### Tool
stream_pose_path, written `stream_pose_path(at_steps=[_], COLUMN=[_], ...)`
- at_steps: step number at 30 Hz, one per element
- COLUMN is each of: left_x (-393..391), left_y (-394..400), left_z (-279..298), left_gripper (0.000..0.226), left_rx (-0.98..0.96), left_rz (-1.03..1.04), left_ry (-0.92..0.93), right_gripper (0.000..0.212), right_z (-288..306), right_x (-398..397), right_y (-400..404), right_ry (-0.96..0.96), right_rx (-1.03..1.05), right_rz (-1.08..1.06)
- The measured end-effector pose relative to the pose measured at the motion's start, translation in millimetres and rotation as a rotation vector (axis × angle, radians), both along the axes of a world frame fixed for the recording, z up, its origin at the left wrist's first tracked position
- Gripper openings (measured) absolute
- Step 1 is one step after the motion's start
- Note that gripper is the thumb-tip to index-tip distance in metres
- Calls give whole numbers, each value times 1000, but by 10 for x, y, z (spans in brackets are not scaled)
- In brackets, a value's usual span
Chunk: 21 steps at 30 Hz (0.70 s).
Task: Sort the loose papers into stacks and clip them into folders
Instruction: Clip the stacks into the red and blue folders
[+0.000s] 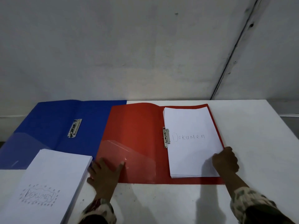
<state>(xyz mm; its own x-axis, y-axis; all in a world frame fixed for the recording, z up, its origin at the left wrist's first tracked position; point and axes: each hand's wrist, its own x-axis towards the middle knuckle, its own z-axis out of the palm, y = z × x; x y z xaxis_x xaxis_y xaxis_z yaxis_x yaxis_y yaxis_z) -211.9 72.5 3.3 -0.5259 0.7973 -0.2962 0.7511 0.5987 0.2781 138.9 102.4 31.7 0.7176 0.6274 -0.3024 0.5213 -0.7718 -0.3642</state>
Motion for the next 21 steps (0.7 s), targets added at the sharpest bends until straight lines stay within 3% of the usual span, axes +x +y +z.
stream_pose_path(at_steps=[4, 8, 11, 19, 21], left_x=[-38, -100, -103, 231, 360], left_y=[110, 192, 181, 157, 174], left_z=[128, 192, 195, 237, 292], left_gripper=[117, 121, 119, 118, 98], left_rx=[69, 15, 53, 10, 86], left_rz=[200, 280, 327, 274, 283], left_ry=[-73, -125, -218, -360, -454], right_gripper=[42, 38, 35, 39, 40], right_z=[-93, -163, -135, -174, -192], right_x=[-26, -190, -335, -517, -509], right_y=[-79, -134, -127, -203, -210], right_ry=[-210, -327, -258, -231, -206], right_rx=[-38, 16, -41, -34, -34], right_rz=[126, 333, 486, 638, 665])
